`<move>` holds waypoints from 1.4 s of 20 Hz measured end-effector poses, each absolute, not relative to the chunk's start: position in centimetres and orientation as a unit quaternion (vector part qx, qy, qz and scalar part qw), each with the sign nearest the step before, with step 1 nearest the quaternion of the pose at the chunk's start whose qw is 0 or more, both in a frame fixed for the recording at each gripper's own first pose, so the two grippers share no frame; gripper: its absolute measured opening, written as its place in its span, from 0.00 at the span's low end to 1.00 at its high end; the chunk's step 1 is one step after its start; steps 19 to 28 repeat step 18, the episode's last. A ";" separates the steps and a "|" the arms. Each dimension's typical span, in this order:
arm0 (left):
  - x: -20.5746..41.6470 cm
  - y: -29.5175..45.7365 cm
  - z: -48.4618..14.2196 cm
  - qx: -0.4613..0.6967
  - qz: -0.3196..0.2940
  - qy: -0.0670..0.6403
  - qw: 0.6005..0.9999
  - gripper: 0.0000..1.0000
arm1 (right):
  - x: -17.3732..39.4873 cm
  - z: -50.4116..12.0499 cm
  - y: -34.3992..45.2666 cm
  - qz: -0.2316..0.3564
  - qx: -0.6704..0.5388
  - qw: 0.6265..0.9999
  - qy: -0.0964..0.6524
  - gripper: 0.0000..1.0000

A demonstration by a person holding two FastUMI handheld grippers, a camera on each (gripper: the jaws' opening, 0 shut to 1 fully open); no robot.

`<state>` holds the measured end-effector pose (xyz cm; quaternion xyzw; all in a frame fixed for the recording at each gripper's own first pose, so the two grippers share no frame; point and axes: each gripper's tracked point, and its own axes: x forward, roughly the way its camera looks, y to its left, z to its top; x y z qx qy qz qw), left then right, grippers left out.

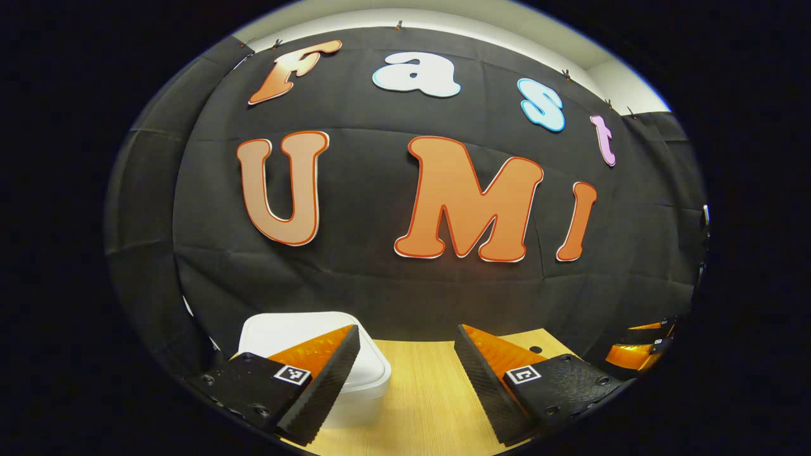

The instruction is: Press the lid of the desktop garbage bin to open it, pick up the crumpled paper on the desktop and throw it into the bin, then pick up the pop can on the desktop and drop it into the bin, and finally close the garbage bin lid.

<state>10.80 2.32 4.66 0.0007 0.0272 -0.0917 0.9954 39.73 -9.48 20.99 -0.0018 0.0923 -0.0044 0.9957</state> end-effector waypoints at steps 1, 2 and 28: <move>10.7 2.1 4.3 0.004 -0.094 0.028 0.995 0.95 | 39.7 21.0 -9.7 -0.011 -0.003 0.996 0.089 0.95; 10.8 2.0 4.2 0.007 -0.095 0.031 0.995 0.96 | 39.6 21.0 -9.9 -0.015 -0.006 0.996 0.088 0.95; 10.7 1.6 3.4 0.010 -0.106 0.042 0.993 0.95 | 39.6 22.1 -12.3 -0.067 0.009 0.995 0.067 1.00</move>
